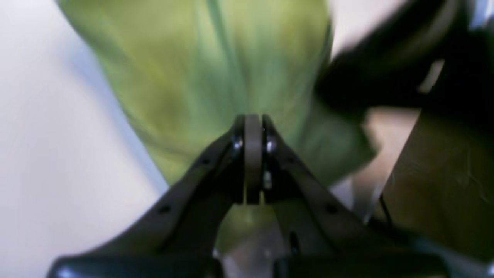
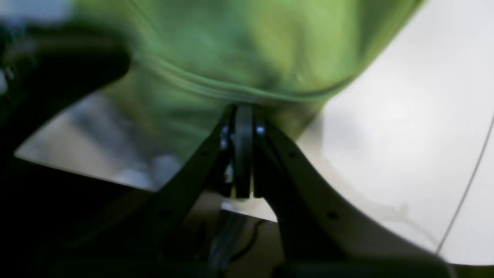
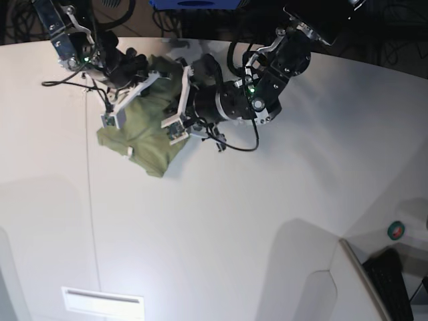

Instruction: Layout the t-shirt on the table in an organized manner, then fold the t-shirt properly

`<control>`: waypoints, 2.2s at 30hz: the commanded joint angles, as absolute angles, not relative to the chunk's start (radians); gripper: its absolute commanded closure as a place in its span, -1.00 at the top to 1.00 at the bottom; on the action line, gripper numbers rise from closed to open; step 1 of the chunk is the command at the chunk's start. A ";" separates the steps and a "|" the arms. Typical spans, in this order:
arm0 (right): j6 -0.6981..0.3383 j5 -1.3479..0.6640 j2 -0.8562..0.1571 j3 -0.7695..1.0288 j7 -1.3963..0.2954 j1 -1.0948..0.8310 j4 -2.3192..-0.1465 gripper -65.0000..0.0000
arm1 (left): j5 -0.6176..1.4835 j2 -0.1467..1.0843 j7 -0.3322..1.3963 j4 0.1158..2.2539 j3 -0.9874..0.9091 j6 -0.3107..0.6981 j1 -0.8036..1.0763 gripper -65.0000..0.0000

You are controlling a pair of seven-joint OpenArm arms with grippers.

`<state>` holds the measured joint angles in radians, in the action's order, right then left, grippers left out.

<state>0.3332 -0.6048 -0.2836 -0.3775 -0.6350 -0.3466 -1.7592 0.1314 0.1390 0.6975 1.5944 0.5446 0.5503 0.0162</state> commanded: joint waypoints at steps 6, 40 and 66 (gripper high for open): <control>0.328 -0.613 -0.377 -0.357 -0.688 -0.375 -1.894 -1.00 | 0.139 0.148 0.831 1.784 0.509 0.556 0.035 -1.00; 0.321 -0.611 -0.456 -0.794 -0.349 -0.763 -1.190 -1.00 | 0.131 0.429 0.559 1.380 0.308 0.417 0.835 -1.00; 0.321 -0.619 -0.165 -1.294 0.283 -0.329 -0.260 -1.00 | 0.142 0.047 -0.312 0.036 0.461 0.222 0.189 -1.00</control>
